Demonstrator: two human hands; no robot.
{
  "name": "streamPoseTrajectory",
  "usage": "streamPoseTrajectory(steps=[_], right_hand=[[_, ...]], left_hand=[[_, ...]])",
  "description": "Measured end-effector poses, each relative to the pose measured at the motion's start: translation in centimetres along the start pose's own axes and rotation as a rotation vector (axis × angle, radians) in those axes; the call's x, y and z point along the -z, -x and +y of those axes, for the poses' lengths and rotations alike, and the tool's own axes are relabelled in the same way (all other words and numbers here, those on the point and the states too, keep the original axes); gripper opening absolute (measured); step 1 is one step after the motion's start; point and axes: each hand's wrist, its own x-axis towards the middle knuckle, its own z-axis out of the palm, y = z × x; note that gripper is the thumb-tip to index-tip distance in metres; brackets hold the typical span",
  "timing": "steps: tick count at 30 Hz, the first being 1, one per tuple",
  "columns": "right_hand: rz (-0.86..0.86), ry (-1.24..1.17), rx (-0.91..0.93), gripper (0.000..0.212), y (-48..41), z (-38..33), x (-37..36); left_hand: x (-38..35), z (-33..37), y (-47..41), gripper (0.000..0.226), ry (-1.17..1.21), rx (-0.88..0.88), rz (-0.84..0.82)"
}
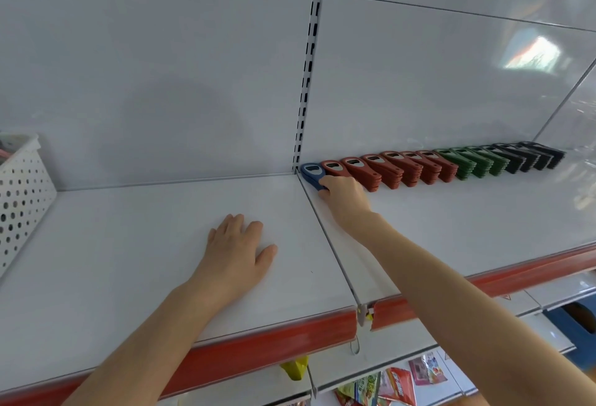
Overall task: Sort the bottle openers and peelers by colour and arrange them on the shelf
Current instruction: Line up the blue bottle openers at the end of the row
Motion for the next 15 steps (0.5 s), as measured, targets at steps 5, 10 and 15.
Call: streamPoseTrajectory(steps=[5, 10, 15], right_hand=[[0.011, -0.039, 0.028, 0.012, 0.4, 0.1, 0.6], [0.095, -0.07, 0.13, 0.023, 1.1, -0.3, 2.8], [0.01, -0.268, 0.326, 0.038, 1.4, -3.6, 4.2]], left_hand=[[0.7, 0.4, 0.5, 0.05, 0.018, 0.007, -0.036], [3.2, 0.8, 1.6, 0.054, -0.092, -0.062, 0.089], [5.0, -0.2, 4.2, 0.052, -0.18, -0.177, 0.39]])
